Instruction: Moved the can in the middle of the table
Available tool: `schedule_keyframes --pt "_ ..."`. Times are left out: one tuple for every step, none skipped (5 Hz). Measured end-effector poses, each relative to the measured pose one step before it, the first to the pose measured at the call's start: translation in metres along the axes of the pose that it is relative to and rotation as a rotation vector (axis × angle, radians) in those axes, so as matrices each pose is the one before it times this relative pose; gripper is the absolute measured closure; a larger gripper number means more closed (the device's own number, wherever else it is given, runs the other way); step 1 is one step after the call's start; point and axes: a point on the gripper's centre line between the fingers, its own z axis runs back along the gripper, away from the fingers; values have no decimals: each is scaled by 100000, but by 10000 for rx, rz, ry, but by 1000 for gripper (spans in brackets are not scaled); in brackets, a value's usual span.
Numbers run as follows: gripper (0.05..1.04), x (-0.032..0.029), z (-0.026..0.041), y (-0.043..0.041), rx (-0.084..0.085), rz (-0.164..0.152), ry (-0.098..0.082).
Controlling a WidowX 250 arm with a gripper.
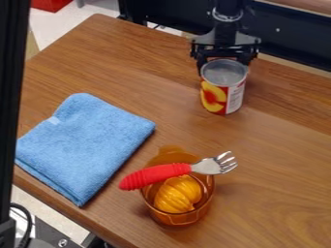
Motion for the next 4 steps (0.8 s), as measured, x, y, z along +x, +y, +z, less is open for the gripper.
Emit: schedule_keyframes --pt "85 -1180 353 469 -48 57 135" --pt "85 -1108 -160 168 48 -270 287" --pt "85 -1183 20 73 -29 -181 -8" --pt "85 -1203 215 -68 -59 -296 -11"
